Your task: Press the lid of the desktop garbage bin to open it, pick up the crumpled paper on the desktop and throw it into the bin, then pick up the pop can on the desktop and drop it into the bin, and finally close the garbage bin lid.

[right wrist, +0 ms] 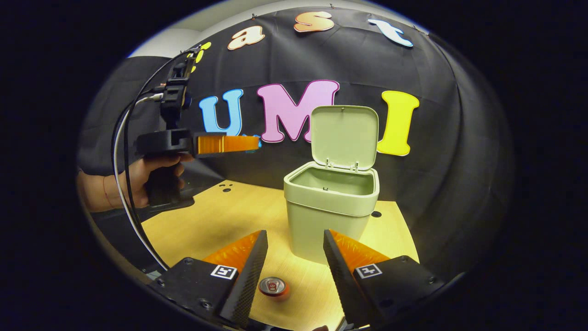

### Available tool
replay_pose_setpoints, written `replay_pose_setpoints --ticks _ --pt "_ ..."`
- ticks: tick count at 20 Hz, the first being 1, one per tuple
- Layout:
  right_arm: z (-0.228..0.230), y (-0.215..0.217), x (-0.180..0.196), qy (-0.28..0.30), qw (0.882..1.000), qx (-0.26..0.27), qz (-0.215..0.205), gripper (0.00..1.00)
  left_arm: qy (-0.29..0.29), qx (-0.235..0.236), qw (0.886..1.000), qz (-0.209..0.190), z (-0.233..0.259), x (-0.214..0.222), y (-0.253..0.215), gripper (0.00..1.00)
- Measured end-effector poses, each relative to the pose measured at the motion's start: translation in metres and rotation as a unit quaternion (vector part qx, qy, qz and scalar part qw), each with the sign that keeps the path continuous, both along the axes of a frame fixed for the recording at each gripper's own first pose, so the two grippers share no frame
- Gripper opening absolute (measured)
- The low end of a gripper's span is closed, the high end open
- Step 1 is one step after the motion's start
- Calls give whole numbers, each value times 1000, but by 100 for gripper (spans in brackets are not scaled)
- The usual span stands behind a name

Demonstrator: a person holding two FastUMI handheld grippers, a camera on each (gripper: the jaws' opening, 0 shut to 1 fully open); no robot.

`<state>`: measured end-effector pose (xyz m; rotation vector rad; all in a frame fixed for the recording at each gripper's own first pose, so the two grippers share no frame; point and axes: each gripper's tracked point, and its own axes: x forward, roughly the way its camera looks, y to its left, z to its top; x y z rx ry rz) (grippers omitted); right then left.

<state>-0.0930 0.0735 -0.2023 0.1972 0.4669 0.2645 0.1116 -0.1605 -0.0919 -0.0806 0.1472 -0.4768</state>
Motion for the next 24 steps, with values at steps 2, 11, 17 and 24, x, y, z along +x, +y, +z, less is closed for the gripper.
replay_pose_setpoints --ticks 2,11,17,24 --pt "0 -1 0 1 1000 -1 -4 78 -6 -1 1000 -14 3 9 -15 39" --pt "-5 -15 -3 3 1000 -12 -18 78 29 12 998 -61 -42 43 -74 39" --pt "-12 -25 -7 16 999 -17 -31 80 44 29 997 -64 -63 54 -83 36" --pt "-16 -18 -11 22 1000 -3 -20 86 35 36 998 -47 -59 53 -76 99"
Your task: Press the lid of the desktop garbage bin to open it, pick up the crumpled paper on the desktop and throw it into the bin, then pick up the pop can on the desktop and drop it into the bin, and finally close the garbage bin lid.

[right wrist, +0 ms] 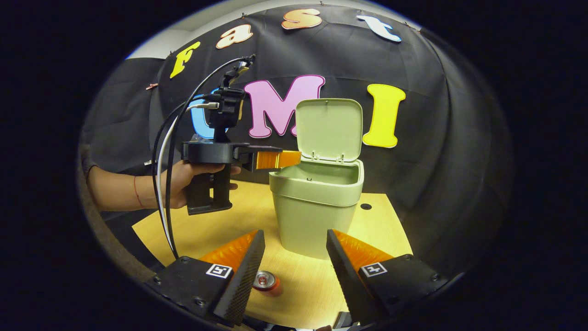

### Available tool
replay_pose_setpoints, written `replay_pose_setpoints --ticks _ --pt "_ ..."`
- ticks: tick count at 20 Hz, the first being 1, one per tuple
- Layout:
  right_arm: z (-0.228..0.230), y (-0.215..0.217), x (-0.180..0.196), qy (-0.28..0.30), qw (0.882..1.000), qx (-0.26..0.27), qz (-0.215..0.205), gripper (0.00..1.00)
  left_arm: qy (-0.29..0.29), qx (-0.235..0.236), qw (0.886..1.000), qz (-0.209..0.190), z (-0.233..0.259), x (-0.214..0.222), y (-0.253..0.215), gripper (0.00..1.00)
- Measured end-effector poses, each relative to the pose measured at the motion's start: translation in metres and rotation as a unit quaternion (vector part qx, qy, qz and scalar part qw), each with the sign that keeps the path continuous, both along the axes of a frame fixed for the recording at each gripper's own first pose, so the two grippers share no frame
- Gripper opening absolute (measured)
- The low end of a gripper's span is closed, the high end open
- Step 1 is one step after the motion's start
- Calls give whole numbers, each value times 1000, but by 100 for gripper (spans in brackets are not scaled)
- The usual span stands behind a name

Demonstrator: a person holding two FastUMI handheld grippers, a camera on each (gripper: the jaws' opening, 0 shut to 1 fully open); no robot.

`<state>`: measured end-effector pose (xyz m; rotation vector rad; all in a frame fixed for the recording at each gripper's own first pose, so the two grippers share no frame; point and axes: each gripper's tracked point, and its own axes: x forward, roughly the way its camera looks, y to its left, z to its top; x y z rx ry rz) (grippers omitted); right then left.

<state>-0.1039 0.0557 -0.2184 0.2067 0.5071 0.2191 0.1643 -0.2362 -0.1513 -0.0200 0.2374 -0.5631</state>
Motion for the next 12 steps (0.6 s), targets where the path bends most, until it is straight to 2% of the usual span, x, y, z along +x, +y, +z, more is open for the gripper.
replay_pose_setpoints --ticks 5,12 --pt "-9 16 -9 12 999 10 34 86 -11 -2 1000 29 14 -19 27 99" --pt "-31 41 -22 38 994 20 96 86 -9 -3 994 106 24 -62 103 99"
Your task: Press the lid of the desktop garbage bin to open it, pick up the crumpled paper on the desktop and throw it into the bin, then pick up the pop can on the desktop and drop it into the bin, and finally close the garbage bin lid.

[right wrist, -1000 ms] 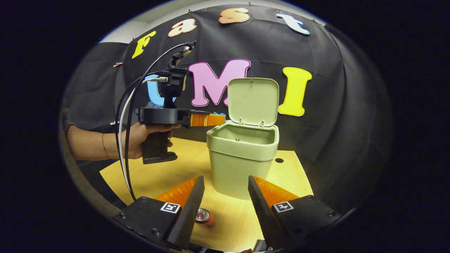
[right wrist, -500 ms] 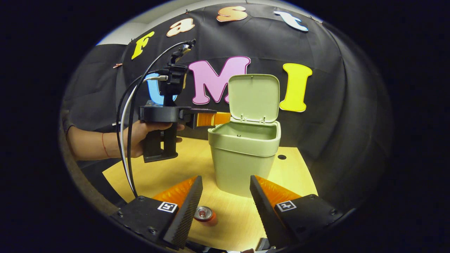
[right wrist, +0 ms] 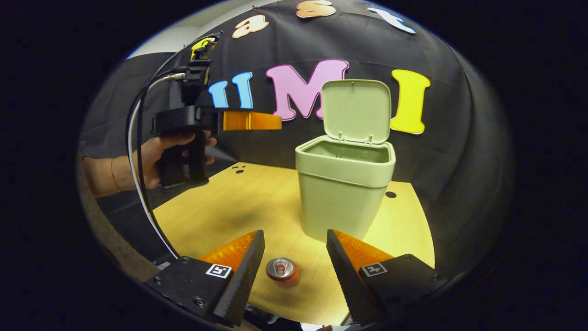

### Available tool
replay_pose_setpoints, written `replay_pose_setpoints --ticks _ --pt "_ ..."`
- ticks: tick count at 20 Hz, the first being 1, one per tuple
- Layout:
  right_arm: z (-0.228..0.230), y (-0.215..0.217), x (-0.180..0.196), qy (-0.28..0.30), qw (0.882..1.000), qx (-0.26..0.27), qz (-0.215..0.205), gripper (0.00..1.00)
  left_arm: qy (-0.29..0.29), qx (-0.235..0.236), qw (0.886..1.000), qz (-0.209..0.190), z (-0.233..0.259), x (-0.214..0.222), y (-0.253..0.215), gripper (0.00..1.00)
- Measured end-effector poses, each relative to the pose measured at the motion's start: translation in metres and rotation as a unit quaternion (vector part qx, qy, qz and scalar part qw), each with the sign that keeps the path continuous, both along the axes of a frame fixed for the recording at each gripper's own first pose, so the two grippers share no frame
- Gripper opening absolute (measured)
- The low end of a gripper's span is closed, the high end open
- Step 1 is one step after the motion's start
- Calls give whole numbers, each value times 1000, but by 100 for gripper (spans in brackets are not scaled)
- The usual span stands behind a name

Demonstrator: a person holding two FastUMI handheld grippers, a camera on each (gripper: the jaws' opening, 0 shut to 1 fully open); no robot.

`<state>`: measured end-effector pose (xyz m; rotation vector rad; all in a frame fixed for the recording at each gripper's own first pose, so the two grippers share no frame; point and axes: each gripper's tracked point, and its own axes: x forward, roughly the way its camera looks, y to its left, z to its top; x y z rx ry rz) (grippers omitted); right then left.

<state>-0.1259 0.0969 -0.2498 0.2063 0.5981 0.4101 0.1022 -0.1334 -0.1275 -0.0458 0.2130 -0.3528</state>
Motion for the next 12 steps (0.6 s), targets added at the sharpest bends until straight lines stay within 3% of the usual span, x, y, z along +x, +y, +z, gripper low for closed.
replay_pose_setpoints --ticks 6,12 --pt "-36 27 -15 32 997 -13 67 86 16 21 998 53 -12 -53 55 99" --pt "-75 37 -20 61 993 -37 95 86 47 22 992 114 -38 -105 88 99"
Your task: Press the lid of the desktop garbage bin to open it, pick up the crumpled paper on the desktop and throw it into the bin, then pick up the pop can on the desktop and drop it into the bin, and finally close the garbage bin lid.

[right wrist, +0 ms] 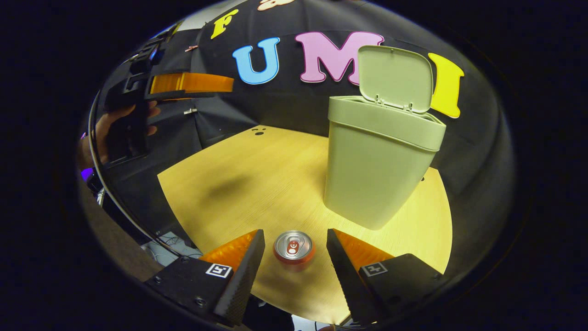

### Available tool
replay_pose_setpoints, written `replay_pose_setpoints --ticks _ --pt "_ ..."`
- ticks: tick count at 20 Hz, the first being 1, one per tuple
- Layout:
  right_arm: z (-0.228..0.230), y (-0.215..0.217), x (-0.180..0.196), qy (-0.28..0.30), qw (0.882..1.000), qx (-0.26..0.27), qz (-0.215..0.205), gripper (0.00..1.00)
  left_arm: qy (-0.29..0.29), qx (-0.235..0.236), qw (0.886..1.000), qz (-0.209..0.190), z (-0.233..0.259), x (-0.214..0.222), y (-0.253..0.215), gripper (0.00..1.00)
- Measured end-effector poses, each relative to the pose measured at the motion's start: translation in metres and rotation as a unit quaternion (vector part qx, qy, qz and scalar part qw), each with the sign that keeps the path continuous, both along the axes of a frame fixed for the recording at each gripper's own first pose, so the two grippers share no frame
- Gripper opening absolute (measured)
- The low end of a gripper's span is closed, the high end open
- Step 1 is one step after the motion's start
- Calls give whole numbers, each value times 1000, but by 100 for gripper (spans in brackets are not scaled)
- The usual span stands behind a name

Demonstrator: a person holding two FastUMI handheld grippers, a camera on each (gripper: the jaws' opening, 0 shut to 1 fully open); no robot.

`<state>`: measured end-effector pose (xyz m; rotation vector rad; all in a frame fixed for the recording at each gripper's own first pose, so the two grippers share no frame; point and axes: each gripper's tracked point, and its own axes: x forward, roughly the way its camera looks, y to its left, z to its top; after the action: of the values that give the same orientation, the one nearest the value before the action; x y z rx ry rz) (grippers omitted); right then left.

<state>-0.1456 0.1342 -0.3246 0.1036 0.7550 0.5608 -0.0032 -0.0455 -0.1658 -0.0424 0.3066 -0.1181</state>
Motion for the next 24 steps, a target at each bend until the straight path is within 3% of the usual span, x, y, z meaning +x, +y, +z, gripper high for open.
replay_pose_setpoints --ticks 10,17,24 --pt "-47 10 -11 34 997 -40 52 86 23 4 999 26 -8 -28 24 99" --pt "-66 18 -9 52 995 -48 66 86 33 8 999 37 -12 -30 35 99" --pt "-58 12 -2 52 995 -52 61 83 34 7 999 38 -16 -23 36 99"
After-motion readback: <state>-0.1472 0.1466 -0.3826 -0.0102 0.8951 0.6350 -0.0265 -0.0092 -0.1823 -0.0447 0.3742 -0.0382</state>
